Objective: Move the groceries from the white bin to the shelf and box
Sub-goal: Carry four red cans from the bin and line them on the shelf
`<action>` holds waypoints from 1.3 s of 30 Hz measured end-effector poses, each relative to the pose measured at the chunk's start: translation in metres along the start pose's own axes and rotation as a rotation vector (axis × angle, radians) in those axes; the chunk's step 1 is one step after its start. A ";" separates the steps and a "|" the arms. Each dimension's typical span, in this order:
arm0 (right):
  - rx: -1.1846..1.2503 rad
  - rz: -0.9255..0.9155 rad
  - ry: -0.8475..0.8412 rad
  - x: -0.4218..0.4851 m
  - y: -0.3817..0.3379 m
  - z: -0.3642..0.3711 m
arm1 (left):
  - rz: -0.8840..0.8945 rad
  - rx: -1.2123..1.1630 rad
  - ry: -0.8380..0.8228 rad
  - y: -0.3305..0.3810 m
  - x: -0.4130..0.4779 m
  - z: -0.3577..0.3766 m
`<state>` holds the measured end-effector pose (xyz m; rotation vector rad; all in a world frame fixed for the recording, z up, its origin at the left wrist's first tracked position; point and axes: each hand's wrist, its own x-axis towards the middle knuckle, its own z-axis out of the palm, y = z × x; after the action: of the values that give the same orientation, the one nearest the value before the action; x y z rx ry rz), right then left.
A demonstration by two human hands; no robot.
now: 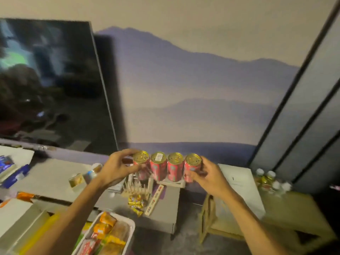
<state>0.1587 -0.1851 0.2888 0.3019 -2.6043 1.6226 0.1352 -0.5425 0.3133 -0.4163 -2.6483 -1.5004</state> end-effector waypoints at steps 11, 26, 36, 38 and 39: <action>-0.010 0.136 0.376 -0.156 0.038 -0.210 | 0.250 -0.140 -0.265 0.146 0.051 0.216; -0.063 0.267 0.360 -0.238 0.164 -0.416 | 0.172 -0.211 -0.314 0.246 0.059 0.470; -0.094 0.402 0.340 -0.188 0.301 -0.471 | -0.021 -0.218 -0.331 0.204 0.132 0.614; -0.087 0.422 0.335 -0.170 0.330 -0.480 | -0.065 -0.228 -0.323 0.195 0.145 0.638; -0.083 0.426 0.331 -0.162 0.346 -0.484 | -0.078 -0.222 -0.306 0.189 0.150 0.650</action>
<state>0.2231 0.4172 0.1743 -0.5164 -2.5750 1.4961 0.0890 0.1327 0.1606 -0.6093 -2.7537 -1.9052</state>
